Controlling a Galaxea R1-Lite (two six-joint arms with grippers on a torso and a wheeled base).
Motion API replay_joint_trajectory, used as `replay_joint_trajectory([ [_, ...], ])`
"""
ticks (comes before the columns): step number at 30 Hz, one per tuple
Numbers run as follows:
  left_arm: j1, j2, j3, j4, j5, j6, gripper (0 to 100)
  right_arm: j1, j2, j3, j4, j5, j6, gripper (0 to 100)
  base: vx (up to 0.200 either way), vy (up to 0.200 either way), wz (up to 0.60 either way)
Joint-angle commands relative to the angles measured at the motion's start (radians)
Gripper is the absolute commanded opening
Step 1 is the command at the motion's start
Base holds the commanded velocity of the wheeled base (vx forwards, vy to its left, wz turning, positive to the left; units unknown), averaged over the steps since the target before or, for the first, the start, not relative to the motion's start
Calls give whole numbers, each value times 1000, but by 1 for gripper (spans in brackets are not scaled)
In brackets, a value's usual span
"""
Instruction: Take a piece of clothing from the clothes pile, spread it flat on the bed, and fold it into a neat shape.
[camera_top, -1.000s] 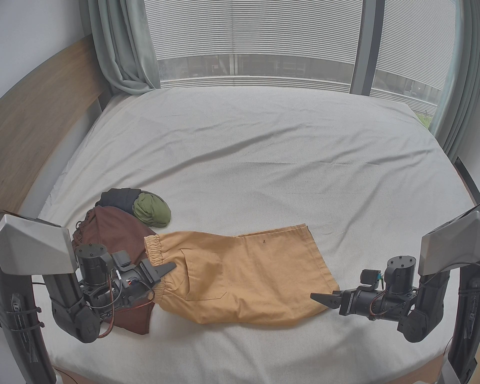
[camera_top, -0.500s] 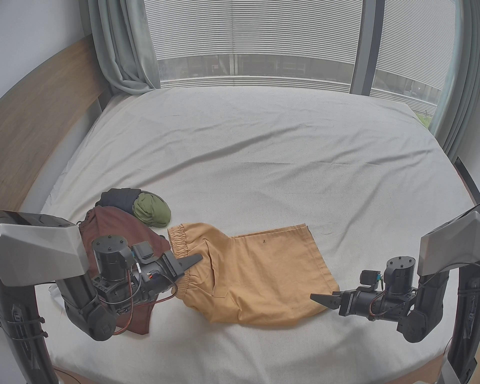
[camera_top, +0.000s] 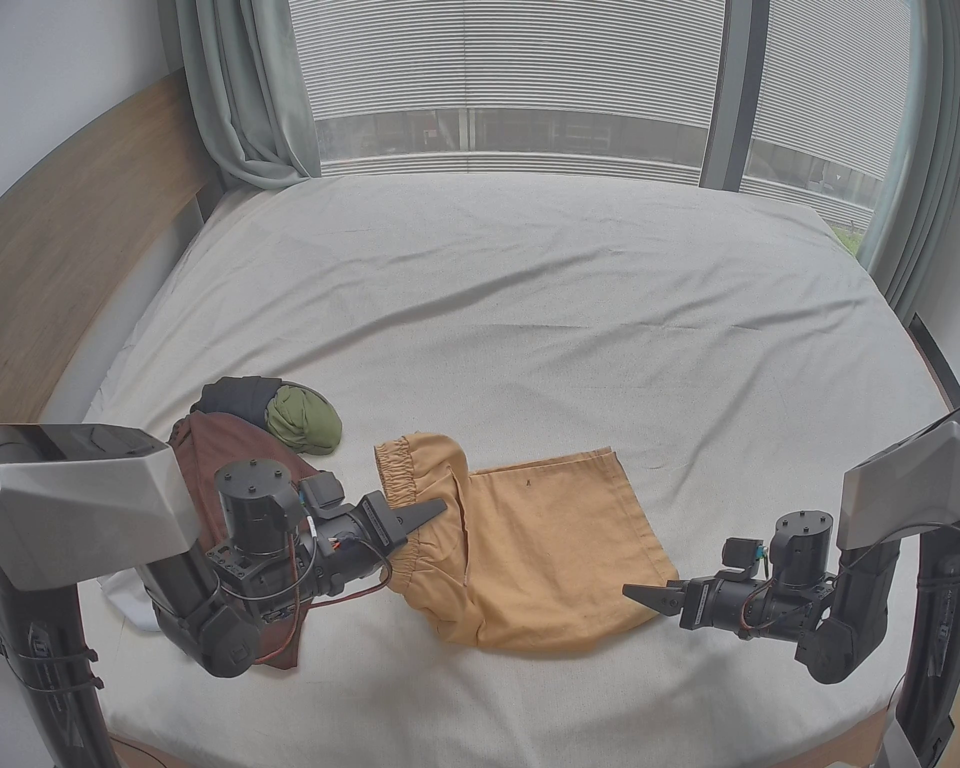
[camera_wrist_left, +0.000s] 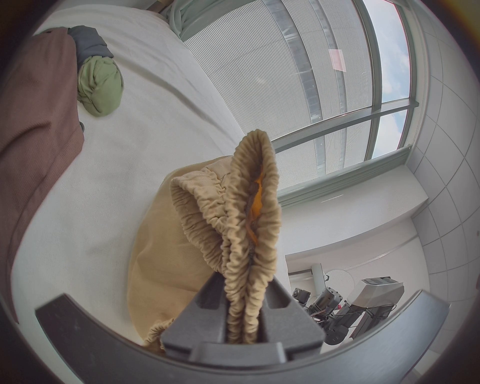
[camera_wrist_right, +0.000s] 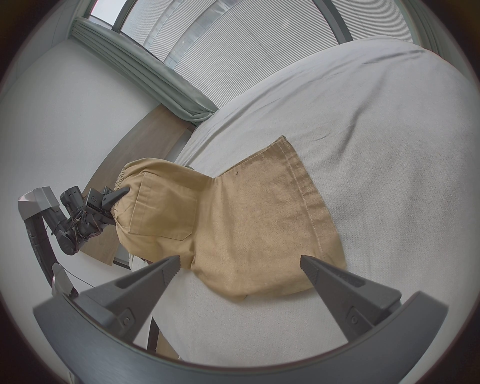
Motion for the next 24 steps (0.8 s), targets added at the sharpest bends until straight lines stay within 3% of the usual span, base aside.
replay_joint_trajectory([
  [1,-21,4,-48,31,0,-2,0,-3,-8,-2,-1,1,1,100,0,0,0],
  [13,-76,44,-178,132,0,-54,0,-76,-39,-35,-1,4,2,100,0,0,0],
  [24,-120,104,-281,192,-2,-61,0,-90,-47,-42,-1,2,2,100,0,0,0],
])
